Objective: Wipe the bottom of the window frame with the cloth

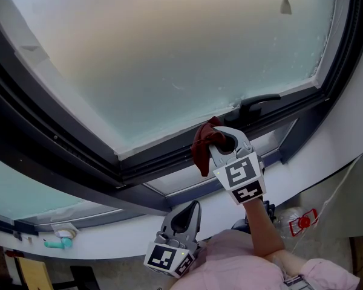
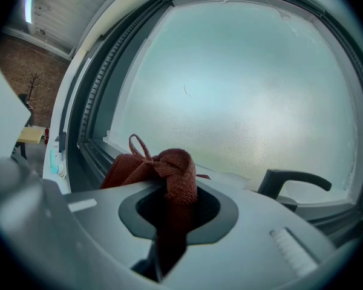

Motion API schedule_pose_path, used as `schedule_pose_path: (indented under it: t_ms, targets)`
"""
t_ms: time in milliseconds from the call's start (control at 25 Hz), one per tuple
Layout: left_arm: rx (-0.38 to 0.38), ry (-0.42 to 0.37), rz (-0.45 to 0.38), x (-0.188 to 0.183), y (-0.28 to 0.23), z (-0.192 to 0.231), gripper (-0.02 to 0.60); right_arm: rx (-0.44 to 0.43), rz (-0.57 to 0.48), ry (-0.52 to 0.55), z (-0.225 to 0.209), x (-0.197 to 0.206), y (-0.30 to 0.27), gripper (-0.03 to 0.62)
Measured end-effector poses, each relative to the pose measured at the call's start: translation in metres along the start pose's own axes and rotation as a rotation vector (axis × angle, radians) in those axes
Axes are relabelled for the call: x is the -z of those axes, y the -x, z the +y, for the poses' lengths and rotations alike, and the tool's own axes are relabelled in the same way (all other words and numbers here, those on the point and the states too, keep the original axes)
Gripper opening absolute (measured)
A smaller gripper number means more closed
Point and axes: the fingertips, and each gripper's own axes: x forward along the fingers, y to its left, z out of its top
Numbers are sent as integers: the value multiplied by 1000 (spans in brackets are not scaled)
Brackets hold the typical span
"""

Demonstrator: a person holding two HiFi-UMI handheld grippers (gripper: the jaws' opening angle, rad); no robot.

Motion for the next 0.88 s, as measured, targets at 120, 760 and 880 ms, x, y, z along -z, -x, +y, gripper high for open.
schedule_pose_path:
  t_ms: [120, 760, 880]
  targets:
    - [-1, -1, 0, -1, 0, 0, -3, 0, -2, -1, 0, 0, 0, 58]
    - [3, 6, 2, 0, -1, 0, -2, 14, -2, -5, -7, 2, 2, 58]
    - [6, 5, 3, 0, -1, 0, -3, 25, 0, -10, -12, 3, 3, 58]
